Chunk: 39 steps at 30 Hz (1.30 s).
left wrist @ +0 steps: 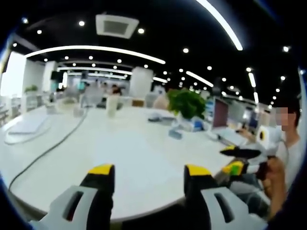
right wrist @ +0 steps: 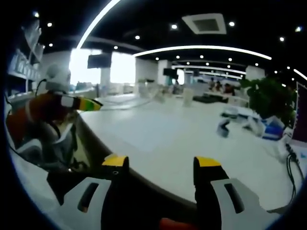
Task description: Pick up the paper insert the paper into the punch align the paper edges press the punch to punch holes
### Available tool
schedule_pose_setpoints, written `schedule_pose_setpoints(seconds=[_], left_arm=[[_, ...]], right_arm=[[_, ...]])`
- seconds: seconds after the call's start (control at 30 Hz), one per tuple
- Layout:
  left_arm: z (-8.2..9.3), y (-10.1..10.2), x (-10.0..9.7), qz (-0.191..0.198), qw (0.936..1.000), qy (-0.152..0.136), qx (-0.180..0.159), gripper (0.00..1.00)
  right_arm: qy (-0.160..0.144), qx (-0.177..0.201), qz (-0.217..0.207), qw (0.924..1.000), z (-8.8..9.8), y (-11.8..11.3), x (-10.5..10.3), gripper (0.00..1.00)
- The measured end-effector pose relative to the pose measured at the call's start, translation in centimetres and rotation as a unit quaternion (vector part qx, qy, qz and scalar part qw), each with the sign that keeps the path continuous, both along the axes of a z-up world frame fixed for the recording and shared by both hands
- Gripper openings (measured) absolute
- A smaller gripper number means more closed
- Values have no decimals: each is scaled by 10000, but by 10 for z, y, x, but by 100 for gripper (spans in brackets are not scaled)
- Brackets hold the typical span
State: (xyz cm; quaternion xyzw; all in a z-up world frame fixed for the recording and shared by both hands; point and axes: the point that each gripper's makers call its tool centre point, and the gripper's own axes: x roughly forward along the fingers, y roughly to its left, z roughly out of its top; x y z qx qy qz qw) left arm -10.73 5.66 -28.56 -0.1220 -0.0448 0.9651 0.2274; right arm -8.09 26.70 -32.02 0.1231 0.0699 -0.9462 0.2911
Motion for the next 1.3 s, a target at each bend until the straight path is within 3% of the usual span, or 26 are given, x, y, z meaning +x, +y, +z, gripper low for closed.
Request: schedule_pose_setpoints(seconds=[0.17,0.33,0.5,0.93,1.3], left_arm=[[-2,2,1,-33,10000,-5,-52,58],[-3,1,-2,-17,10000,-7,-44,58],[-1,3,-7,-3,10000,10,-7,58],[-3,5,-7,-25,10000,27,-62,56],[-7,7,-8,-45,10000,-11,-32,57]], right_arm=[[-29,47,57,10000,-2,-2,1,56],[45,118,69,9999,8,-2,-10,56],[32,257,174,9995,5,-8,-23,56],[212,460,425,9978,13,-25,-25,56],[120,459,501,9976,3,-30,-25,56]])
